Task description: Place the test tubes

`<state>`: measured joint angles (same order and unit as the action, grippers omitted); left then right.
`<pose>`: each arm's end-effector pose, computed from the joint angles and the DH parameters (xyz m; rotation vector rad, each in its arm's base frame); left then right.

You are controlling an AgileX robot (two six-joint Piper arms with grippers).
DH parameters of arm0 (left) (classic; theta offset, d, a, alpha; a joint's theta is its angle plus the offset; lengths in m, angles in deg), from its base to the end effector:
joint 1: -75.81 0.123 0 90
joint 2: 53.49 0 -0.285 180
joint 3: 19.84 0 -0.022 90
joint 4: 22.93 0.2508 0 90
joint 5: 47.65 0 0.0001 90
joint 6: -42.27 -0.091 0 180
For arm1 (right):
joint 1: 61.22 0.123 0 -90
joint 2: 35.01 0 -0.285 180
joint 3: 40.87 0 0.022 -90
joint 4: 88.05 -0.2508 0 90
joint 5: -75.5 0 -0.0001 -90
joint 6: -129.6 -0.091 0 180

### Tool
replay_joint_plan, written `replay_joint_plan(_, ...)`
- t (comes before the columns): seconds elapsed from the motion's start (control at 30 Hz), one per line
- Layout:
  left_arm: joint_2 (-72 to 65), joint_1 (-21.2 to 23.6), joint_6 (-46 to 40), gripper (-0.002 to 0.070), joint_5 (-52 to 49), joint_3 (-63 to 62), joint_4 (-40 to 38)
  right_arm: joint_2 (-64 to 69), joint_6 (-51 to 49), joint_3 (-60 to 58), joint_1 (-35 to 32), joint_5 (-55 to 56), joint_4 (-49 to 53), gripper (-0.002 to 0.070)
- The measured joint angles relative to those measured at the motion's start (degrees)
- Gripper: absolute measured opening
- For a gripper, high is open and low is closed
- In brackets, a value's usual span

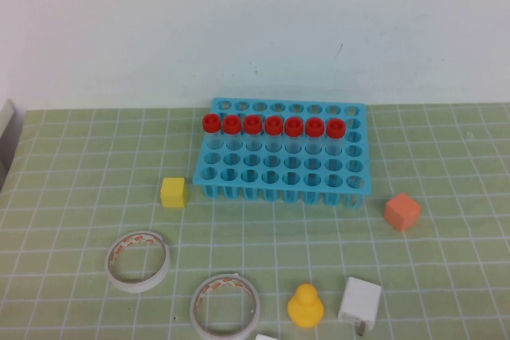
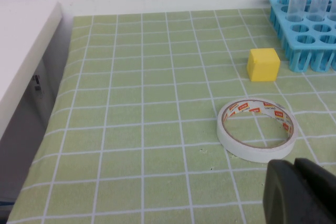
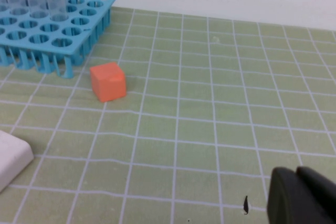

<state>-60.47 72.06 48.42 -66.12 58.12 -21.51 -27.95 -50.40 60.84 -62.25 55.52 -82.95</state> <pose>0.0534 -0.0028 0.1805 -0.0222 1.8057 -0.0993 0.0530 -0.0037 0.1763 -0.0391 1.8377 -0.0992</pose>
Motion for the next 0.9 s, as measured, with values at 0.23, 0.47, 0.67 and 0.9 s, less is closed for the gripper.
replay_joint_plan(0.23, 0.00, 0.00, 0.00, -0.0001, 0.00, 0.00, 0.00, 0.00, 0.00, 0.00, 0.00, 0.10, 0.44, -0.0001)
replay_joint_plan(0.47, 0.00, 0.00, 0.00, -0.0001, 0.00, 0.00, 0.00, 0.00, 0.00, 0.00, 0.00, 0.10, 0.49, -0.0001)
replay_joint_plan(0.67, 0.00, 0.00, 0.00, -0.0001, 0.00, 0.00, 0.00, 0.00, 0.00, 0.00, 0.00, 0.10, 0.58, -0.0001)
replay_joint_plan(0.9, 0.00, 0.00, 0.00, -0.0001, 0.00, 0.00, 0.00, 0.00, 0.00, 0.00, -0.15, 0.10, 0.58, -0.0001)
